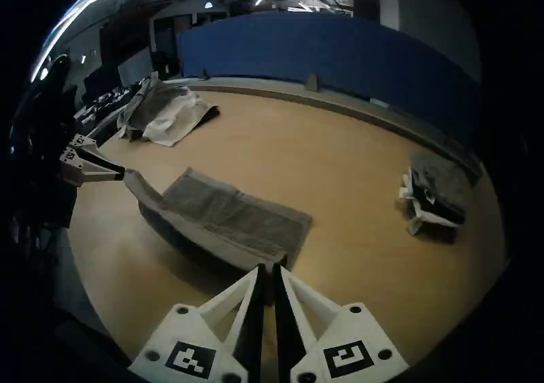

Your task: Fold towel

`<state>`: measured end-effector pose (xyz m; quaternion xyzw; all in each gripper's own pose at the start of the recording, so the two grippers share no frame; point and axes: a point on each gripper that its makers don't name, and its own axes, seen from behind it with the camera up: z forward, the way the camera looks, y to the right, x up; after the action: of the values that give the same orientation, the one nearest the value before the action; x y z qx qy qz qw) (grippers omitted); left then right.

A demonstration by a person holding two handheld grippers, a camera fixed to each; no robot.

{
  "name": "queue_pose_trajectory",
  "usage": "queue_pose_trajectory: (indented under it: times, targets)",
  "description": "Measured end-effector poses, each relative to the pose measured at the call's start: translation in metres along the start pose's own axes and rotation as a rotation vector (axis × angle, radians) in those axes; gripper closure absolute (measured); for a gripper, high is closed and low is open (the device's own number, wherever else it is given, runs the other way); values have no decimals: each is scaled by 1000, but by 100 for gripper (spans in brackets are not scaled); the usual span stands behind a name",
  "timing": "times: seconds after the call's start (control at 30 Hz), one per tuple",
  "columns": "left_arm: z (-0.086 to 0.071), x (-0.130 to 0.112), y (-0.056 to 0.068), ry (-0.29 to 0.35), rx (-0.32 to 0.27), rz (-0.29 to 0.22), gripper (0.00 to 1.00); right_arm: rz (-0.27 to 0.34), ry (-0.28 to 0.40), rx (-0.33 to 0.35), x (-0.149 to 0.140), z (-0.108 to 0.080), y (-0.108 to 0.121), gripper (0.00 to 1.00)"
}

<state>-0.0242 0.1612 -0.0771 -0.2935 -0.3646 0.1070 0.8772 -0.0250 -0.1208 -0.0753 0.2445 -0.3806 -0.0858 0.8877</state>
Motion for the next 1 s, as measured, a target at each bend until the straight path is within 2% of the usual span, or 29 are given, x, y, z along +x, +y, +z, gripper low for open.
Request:
queue_pose_trajectory:
  times: [0.27, 0.47, 0.8, 1.0]
  targets:
    - [26, 2, -14, -21, 9, -21, 93, 18, -36, 4, 1, 26, 12, 92]
    - [42, 0, -21, -43, 13, -15, 93, 30, -61, 15, 2, 42, 17, 92]
    - [55, 1, -25, -59, 3, -24, 93, 28, -86, 15, 5, 55, 26, 92]
    - [64, -1, -31, -74, 15, -30, 93, 39, -91, 11, 5, 65, 30, 92]
